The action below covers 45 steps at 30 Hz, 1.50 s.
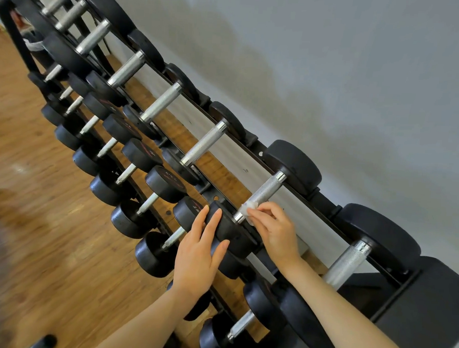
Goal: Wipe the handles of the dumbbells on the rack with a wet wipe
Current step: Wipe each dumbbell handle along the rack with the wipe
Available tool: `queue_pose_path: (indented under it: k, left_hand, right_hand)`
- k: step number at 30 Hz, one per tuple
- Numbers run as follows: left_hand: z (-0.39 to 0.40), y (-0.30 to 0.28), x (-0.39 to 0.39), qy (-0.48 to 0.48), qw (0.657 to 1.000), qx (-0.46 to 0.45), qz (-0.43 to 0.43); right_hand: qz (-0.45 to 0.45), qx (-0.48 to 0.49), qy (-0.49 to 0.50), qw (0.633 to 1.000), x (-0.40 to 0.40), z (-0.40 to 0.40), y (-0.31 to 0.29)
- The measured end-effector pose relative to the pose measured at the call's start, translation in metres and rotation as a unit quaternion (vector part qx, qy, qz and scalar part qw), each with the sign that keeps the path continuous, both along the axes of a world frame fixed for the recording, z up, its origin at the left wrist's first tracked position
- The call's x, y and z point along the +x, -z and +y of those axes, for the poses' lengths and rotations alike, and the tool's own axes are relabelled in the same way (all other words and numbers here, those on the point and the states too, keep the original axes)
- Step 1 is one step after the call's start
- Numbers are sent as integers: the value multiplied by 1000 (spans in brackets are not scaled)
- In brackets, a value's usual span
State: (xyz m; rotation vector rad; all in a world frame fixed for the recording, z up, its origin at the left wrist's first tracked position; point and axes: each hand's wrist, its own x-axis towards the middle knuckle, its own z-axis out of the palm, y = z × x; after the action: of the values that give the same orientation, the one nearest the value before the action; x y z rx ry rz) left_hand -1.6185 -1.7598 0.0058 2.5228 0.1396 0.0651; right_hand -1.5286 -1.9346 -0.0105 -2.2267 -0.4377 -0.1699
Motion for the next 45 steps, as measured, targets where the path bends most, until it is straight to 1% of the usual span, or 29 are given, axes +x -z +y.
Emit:
queue_pose_path:
  k: [1,3,6,8,11,12,14,16,18,20,24,26,30,32,35,36,39,42,45]
  left_hand:
    - [0,0,0,1,1000,0,2]
    - [1,1,0,1,1000,-2,2]
    - [0,3,0,-3,1000,-3,2]
    - [0,3,-1,-6,1000,-7,2]
    - [0,2,-1,-5,1000,-6,1]
    - [0,2,-1,-5,1000,-6,2]
    - [0,2,0,-8,1000,-5,8]
    - [-1,1,0,-11,1000,1,9]
    - [-1,1,0,-13,1000,7,10]
    - [0,2,0,-15,1000,11,12]
    - [1,3,0,-16,999,36,6]
    - [1,3,0,-16,999,46,2]
    - [1,1,0,-17,999,40,7]
    - [1,-1,0,-16,999,39,10]
    - [1,-1,0,-14,999,37,14]
    - [1,-2,0,-13,999,37,15]
    - [4,-4,3,-4,1000,27,11]
    - [5,-8,10,20,999,26,2]
    - [2,-15,19,47,998,36,-9]
  right_hand:
    - [0,5,-4,1000,0,-1,-1]
    - [-12,0,-48,999,-1,-1,-3]
    - [-74,-34,-95,992,-3,-2,2]
    - [-59,-26,-78,995,1,-3,2]
    - [-44,14,16,999,6,-7,0]
    - [-41,19,32,998,8,-8,0]
    - [-39,5,10,999,7,-7,-1]
    - [-26,-9,-51,998,1,-5,0]
    - [-19,-24,-86,996,-1,-5,0]
    - [-11,-19,-70,997,2,-6,-1]
    - [1,27,10,1000,9,-7,-3]
    - [-7,15,-3,1000,9,-7,-4]
    - [-12,-22,-86,996,-1,-3,-5]
    - [-14,-18,-70,997,-2,-2,-5]
    - [-16,9,-8,1000,1,-3,-4]
    - [-16,11,-8,1000,1,-3,-3]
    - [-4,-6,-68,998,-2,-1,-5]
    - [-29,-50,-125,990,-4,0,-7]
    - [-27,-40,-104,993,-3,-2,-10]
